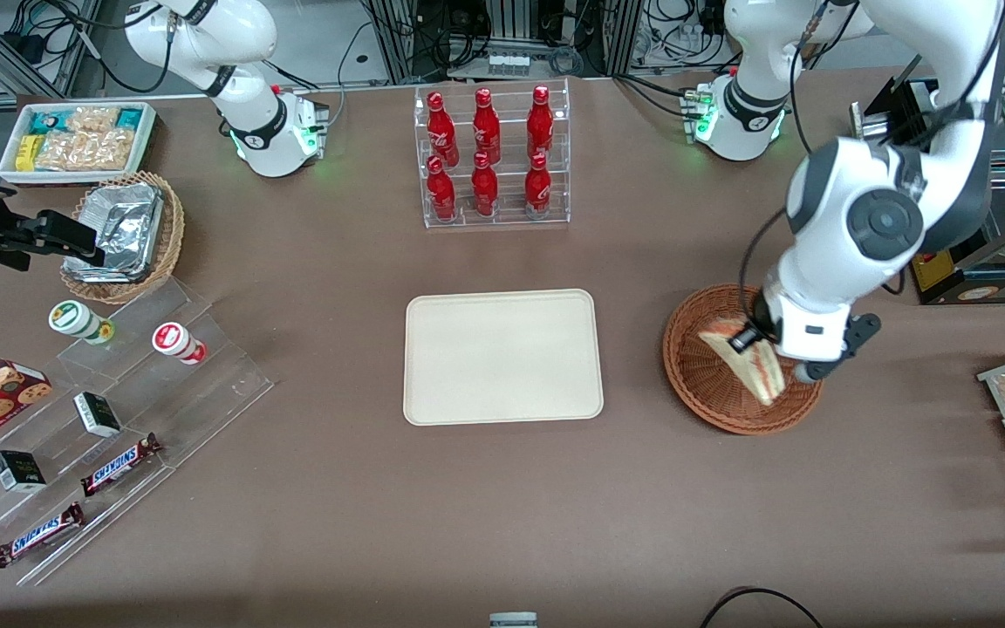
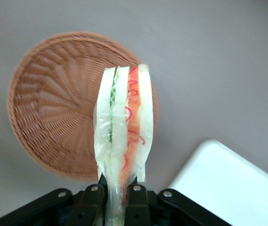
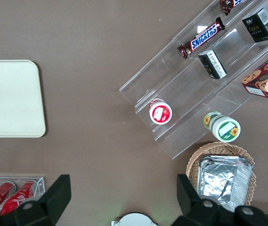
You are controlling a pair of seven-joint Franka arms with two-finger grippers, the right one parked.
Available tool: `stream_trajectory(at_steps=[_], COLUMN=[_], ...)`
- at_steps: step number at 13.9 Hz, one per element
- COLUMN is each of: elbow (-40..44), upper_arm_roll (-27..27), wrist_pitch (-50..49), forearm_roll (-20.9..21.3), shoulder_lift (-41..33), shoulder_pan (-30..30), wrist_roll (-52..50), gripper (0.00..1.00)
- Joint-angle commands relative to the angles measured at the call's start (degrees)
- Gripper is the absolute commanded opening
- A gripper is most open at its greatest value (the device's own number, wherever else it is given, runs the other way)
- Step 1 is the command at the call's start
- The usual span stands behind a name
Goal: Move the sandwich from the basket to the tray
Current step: 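Carry the sandwich with the left gripper over the cream tray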
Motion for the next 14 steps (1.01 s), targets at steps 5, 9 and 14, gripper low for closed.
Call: stream_trajectory(at_steps=[5, 9, 14], elbow=[12.77, 18.84, 19.82], upper_arm_roll=[-14.42, -14.24, -14.07], wrist_pitch=[-3.13, 0.29, 7.24], forearm_roll=[4.91, 10.74, 18.03], shoulder_lift=[12.5, 23.14, 30.97], shoulder_pan=[-5.17, -13.36, -18.82], wrist_roll=[-0.13, -0.93, -4.34], gripper=[0.0, 0.0, 0.0])
